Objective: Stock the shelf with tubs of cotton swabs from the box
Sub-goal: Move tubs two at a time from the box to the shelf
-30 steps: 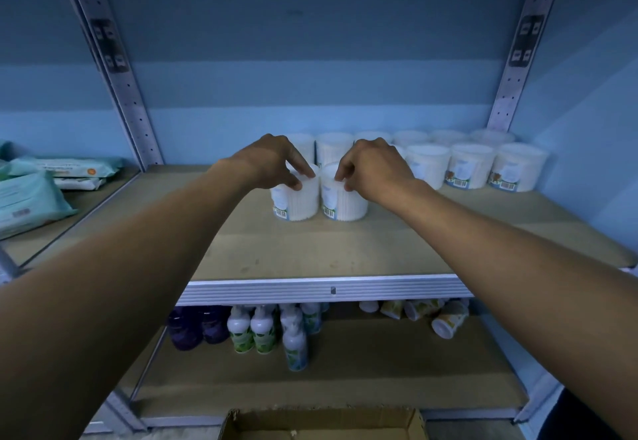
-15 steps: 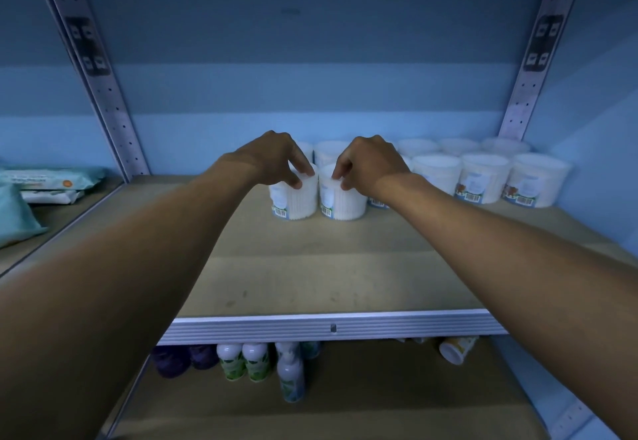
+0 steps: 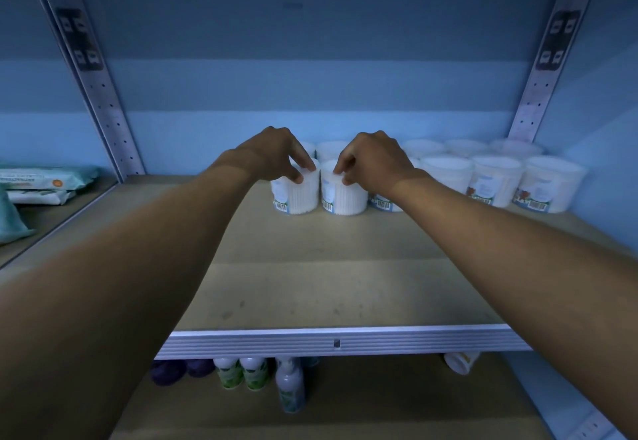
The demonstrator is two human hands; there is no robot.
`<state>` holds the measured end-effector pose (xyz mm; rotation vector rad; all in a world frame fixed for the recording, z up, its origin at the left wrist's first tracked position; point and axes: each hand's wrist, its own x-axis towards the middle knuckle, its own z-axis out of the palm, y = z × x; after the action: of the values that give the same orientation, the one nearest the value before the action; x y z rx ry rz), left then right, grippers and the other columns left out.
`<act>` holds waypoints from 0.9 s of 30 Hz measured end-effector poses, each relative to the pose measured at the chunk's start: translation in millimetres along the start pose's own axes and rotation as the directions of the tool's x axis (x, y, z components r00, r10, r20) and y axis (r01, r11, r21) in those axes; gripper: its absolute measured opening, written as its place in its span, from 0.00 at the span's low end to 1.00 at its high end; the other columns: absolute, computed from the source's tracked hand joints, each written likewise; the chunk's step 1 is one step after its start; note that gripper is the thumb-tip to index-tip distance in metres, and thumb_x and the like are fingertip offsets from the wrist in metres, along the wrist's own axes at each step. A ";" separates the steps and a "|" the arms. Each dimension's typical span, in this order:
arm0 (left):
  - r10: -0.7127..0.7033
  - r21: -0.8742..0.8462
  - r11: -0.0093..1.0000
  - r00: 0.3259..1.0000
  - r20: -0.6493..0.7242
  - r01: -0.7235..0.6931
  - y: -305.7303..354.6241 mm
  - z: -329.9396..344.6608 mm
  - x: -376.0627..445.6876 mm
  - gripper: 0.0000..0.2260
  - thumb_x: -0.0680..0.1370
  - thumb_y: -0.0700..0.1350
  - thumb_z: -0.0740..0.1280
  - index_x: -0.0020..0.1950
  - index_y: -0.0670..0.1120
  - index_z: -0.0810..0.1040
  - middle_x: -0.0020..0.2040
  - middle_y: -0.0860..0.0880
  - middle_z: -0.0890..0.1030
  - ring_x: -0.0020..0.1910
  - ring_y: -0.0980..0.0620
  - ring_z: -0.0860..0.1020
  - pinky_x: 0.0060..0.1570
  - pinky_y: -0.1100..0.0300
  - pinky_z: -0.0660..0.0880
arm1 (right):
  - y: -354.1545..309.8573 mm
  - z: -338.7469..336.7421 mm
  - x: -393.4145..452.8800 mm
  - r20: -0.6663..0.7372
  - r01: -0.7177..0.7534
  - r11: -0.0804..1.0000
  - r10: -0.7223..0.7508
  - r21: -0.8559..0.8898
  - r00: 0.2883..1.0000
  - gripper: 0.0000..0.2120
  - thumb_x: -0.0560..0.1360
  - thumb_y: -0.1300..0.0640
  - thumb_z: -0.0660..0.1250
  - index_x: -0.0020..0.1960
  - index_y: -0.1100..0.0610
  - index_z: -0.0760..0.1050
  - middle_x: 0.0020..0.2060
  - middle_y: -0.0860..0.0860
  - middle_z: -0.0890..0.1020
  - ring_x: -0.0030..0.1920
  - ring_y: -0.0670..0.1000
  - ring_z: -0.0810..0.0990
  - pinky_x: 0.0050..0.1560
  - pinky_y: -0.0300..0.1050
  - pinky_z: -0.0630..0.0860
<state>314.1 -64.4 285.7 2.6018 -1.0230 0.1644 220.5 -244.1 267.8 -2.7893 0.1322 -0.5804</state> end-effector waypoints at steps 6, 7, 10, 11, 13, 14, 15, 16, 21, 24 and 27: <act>0.013 0.009 1.000 1.000 -0.005 -0.013 -2.7 0.6 2.3 0.14 0.72 0.43 0.77 0.55 0.54 0.85 0.51 0.55 0.77 0.49 0.52 0.73 0.49 0.60 0.69 | 1.6 4.9 4.6 -0.027 0.016 1.000 -0.016 -0.013 1.000 0.11 0.70 0.66 0.76 0.47 0.52 0.86 0.47 0.49 0.85 0.54 0.52 0.79 0.50 0.42 0.74; 0.014 0.003 1.000 1.000 -0.006 -0.014 -3.2 1.6 3.0 0.13 0.71 0.43 0.77 0.55 0.55 0.86 0.51 0.55 0.78 0.49 0.52 0.74 0.49 0.60 0.69 | 2.1 6.7 5.0 -0.030 0.014 1.000 -0.014 -0.020 0.999 0.11 0.70 0.65 0.76 0.47 0.51 0.86 0.48 0.50 0.85 0.54 0.52 0.79 0.50 0.41 0.74; 0.011 -0.002 1.000 1.000 -0.019 -0.011 -5.7 2.9 2.3 0.13 0.72 0.43 0.76 0.55 0.55 0.85 0.51 0.55 0.78 0.48 0.53 0.74 0.48 0.60 0.68 | 4.3 11.9 4.7 -0.039 0.018 0.999 -0.019 -0.032 0.999 0.11 0.72 0.64 0.74 0.49 0.50 0.85 0.50 0.50 0.84 0.54 0.53 0.80 0.48 0.40 0.71; 0.011 -0.005 1.000 1.000 -0.022 -0.011 -5.8 3.2 2.0 0.13 0.72 0.43 0.76 0.55 0.55 0.85 0.50 0.55 0.79 0.48 0.53 0.74 0.48 0.61 0.68 | 5.7 11.5 3.6 -0.040 0.020 0.999 -0.021 -0.028 0.999 0.11 0.72 0.63 0.74 0.50 0.50 0.85 0.50 0.50 0.84 0.54 0.52 0.80 0.48 0.40 0.71; 0.004 -0.008 1.000 1.000 -0.019 -0.004 -5.6 2.9 1.4 0.13 0.73 0.44 0.76 0.56 0.55 0.85 0.49 0.56 0.79 0.48 0.54 0.74 0.48 0.62 0.68 | 8.3 7.5 0.5 -0.015 0.021 1.000 -0.021 -0.010 1.000 0.11 0.72 0.60 0.75 0.54 0.50 0.85 0.51 0.49 0.85 0.54 0.51 0.80 0.50 0.39 0.71; 0.002 -0.004 1.000 1.000 -0.011 -0.002 -5.0 2.2 1.2 0.13 0.73 0.44 0.76 0.56 0.55 0.85 0.49 0.56 0.79 0.48 0.55 0.73 0.49 0.62 0.68 | 9.3 4.1 -1.7 0.008 0.018 1.000 -0.018 0.013 1.000 0.12 0.72 0.57 0.76 0.56 0.50 0.85 0.52 0.48 0.85 0.54 0.50 0.80 0.51 0.40 0.72; -0.005 -0.002 1.000 1.000 0.003 0.005 -4.8 1.6 1.1 0.12 0.73 0.46 0.75 0.56 0.56 0.85 0.49 0.56 0.79 0.48 0.55 0.73 0.49 0.62 0.67 | 10.1 0.5 -4.2 0.036 0.017 0.999 -0.019 0.048 0.999 0.15 0.72 0.55 0.77 0.58 0.49 0.84 0.53 0.48 0.84 0.55 0.50 0.81 0.53 0.41 0.74; -0.015 -0.007 1.000 1.000 0.021 0.015 -4.7 0.7 0.3 0.12 0.73 0.48 0.75 0.56 0.57 0.85 0.50 0.57 0.79 0.49 0.55 0.74 0.50 0.62 0.67 | 10.5 -2.8 -7.1 0.062 0.019 0.995 -0.025 0.096 0.998 0.18 0.71 0.53 0.78 0.60 0.49 0.83 0.55 0.48 0.84 0.56 0.49 0.81 0.56 0.42 0.75; -0.057 0.001 0.998 0.991 0.118 0.057 -0.9 1.3 -3.5 0.22 0.67 0.61 0.76 0.58 0.59 0.80 0.61 0.58 0.76 0.60 0.53 0.74 0.62 0.57 0.70 | 18.0 -11.5 -21.4 0.112 0.027 0.982 -0.049 0.189 0.992 0.27 0.68 0.48 0.79 0.66 0.46 0.78 0.64 0.46 0.80 0.65 0.47 0.75 0.64 0.44 0.72; -0.068 0.040 0.997 0.986 0.152 0.063 6.6 3.0 -8.3 0.27 0.66 0.61 0.77 0.62 0.56 0.76 0.64 0.56 0.74 0.63 0.51 0.73 0.64 0.54 0.70 | 24.9 -21.4 -28.7 0.143 0.027 0.989 -0.048 0.148 0.989 0.27 0.69 0.47 0.78 0.66 0.44 0.76 0.66 0.46 0.78 0.68 0.47 0.73 0.66 0.46 0.71; -0.044 0.117 0.993 0.990 0.133 0.028 22.1 5.1 -13.9 0.29 0.68 0.58 0.77 0.66 0.53 0.74 0.66 0.52 0.73 0.65 0.49 0.71 0.62 0.56 0.68 | 35.2 -38.6 -37.2 0.168 0.018 0.996 -0.032 0.085 0.985 0.25 0.71 0.46 0.76 0.67 0.43 0.75 0.67 0.47 0.74 0.67 0.49 0.71 0.66 0.48 0.70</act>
<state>288.8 -72.5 283.7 2.7658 -1.0391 0.0394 169.8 -282.3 277.2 -2.7477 0.0363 -0.3443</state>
